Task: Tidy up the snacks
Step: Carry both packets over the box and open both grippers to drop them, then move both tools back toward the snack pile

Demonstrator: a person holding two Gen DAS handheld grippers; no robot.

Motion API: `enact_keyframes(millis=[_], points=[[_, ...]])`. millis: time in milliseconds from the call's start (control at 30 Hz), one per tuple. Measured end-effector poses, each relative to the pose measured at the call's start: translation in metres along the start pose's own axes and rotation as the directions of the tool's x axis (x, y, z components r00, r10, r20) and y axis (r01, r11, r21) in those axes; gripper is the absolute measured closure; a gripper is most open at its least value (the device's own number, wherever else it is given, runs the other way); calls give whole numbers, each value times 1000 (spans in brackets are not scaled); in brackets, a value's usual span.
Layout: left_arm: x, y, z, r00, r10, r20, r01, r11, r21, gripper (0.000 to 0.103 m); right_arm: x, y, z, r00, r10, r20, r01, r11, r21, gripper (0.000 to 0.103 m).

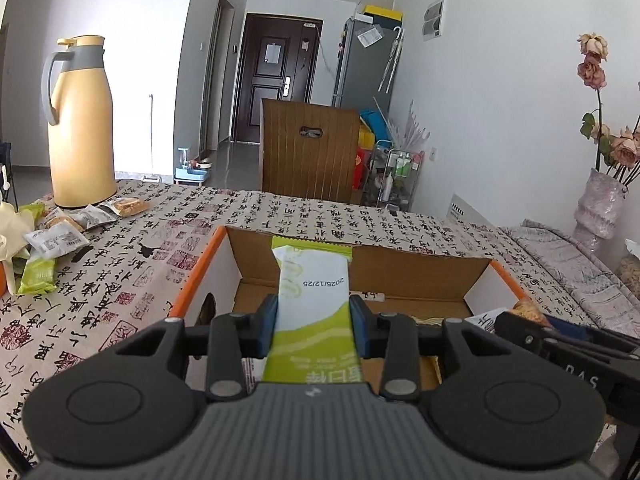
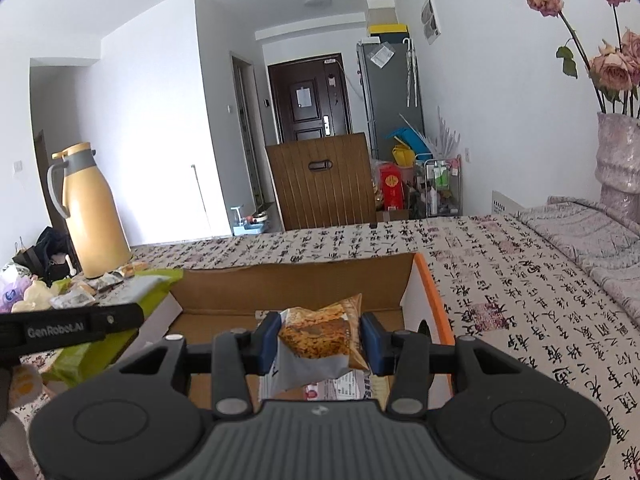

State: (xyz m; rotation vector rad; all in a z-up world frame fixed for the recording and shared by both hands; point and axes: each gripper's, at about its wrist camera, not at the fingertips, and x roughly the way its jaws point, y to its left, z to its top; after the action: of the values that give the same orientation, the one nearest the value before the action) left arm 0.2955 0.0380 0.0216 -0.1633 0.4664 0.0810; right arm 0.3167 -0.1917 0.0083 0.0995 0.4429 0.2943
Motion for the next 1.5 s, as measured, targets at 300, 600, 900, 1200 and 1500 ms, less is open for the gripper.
enact_keyframes(millis=[300,600,900,1200,1500], points=[[-12,-4,-1,999,5,49,-5,1000,7,39,-3,-2,-2,1000,1,4,-1,1000,12,50],[-21,-3,2,994,45,97,-45,999,-9,0,-10,-8,-1,999,-9,36,7,999,41,0],[-25,-2,2,993,49,103,-48,999,-13,0,-13,-8,2,999,-9,50,7,999,40,0],[-40,-6,11,990,75,120,-73,997,-16,0,-36,1,12,996,-21,85,20,1000,11,0],[-76,-13,6,988,69,138,-70,998,5,0,-71,3,10,994,-15,106,14,1000,6,0]])
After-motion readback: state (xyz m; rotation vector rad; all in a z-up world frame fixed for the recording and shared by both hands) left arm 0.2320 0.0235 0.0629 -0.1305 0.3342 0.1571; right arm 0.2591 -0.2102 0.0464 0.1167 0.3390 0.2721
